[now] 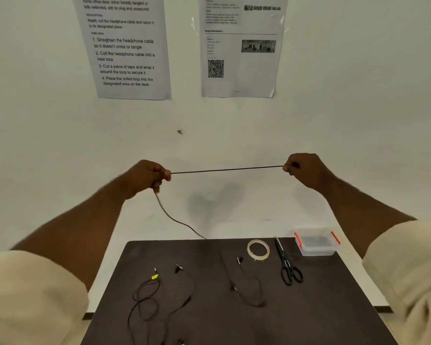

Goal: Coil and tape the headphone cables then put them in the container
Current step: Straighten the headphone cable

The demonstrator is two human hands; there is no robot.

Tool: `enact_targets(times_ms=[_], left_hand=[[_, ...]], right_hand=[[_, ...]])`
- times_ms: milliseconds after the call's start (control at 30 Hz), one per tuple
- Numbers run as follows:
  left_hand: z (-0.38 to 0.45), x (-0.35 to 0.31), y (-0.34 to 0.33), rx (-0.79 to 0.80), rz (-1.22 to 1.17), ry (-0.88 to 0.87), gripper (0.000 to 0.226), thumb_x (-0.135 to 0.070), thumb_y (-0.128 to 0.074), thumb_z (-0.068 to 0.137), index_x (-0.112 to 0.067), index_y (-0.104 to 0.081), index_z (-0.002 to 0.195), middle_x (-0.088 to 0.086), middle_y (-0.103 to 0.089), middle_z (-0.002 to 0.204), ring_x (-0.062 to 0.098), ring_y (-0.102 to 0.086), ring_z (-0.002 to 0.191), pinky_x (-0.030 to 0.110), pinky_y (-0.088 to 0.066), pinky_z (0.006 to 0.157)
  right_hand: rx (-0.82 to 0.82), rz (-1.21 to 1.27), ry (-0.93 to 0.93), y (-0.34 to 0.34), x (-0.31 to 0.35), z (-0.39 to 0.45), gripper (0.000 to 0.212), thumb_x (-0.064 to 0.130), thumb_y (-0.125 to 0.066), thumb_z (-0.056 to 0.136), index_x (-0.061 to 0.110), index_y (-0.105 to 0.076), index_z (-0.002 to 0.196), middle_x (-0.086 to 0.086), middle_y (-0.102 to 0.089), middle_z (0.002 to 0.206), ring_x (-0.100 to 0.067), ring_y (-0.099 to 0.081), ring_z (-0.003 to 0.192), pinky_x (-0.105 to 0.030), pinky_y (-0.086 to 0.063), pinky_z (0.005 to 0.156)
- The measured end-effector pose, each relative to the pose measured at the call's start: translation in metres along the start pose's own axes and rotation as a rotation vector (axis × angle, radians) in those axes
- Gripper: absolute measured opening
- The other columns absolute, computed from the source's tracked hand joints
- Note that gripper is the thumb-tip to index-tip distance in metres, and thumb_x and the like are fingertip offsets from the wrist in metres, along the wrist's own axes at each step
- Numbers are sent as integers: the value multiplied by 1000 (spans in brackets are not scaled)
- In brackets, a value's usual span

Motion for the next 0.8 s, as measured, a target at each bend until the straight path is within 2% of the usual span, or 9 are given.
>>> enact_targets(times_ms=[100, 233, 300, 367, 533, 600, 667, 733, 800], left_hand=[[7, 10, 20, -164, 62, 17, 22, -9, -61, 93, -9, -68, 72, -6, -56, 52, 15, -43, 55, 29, -48, 56], [3, 21, 41, -276, 205, 5, 23, 0, -52, 92, -9, -71, 82, 9, -65, 84, 14, -48, 63, 24, -44, 54], [-1, 21, 42, -327, 255, -30, 20, 2, -52, 92, -1, -72, 89, 11, -68, 93, 14, -56, 70, 19, -45, 63], [0, 21, 39, -383, 294, -42, 23, 3, -50, 90, 0, -73, 88, 12, -71, 101, 24, -63, 87, 25, -45, 75], [3, 14, 26, -459, 314, -17, 23, -3, -50, 92, -2, -73, 89, 14, -68, 94, 21, -52, 76, 22, -35, 54], [4, 6, 19, -459, 293, -47, 20, -5, -54, 92, -2, -74, 89, 14, -67, 89, 20, -52, 73, 22, -34, 53], [6, -4, 10, -429, 300, -93, 18, -5, -57, 90, -3, -74, 88, 13, -67, 84, 19, -53, 70, 23, -36, 57], [8, -17, -3, -378, 304, -127, 17, -3, -58, 88, -3, -75, 86, 8, -64, 75, 13, -51, 62, 21, -36, 54], [10, -30, -20, -304, 307, -155, 16, -3, -59, 87, -3, -74, 84, 5, -60, 68, 12, -49, 59, 20, -35, 50]], right_hand=[[-67, 64, -77, -7, -11, -6, 13, 4, -62, 86, -3, -64, 75, -2, -62, 69, -25, -60, 73, -27, -43, 64], [-111, 80, -156, -10, -28, -13, 14, 6, -63, 86, -3, -65, 76, -14, -67, 78, -27, -62, 73, -25, -44, 62], [-109, 65, -171, -13, -29, -13, 13, 6, -64, 85, -3, -65, 75, -13, -66, 77, -29, -64, 75, -29, -45, 65], [-122, 71, -199, -16, -29, -11, 15, 6, -63, 85, -1, -63, 72, -9, -64, 74, -31, -64, 76, -33, -47, 68], [-132, 81, -272, -27, -35, -15, 19, 11, -62, 86, 6, -61, 67, -9, -66, 77, -31, -64, 78, -39, -51, 72], [-107, 79, -314, -36, -44, -18, 16, 12, -63, 86, 1, -65, 75, -13, -68, 83, -32, -64, 84, -39, -51, 76], [-20, 59, -376, -49, -49, -22, 17, 14, -66, 85, -1, -70, 93, -18, -68, 105, -34, -61, 101, -38, -48, 88], [103, 39, -449, -63, -45, -27, 45, 14, -70, 84, -1, -58, 125, -18, -55, 133, -32, -51, 123, -34, -37, 104], [106, 119, -454, -74, -27, -27, 60, 10, -73, 82, 1, -48, 136, -19, -50, 139, -30, -48, 128, -30, -34, 106]])
Point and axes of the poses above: each hand's wrist, its own z-axis towards the middle knuckle, its own y-axis out of the back of the hand, x = y × z, the point moved 4 cm from there along z, towards the middle knuckle
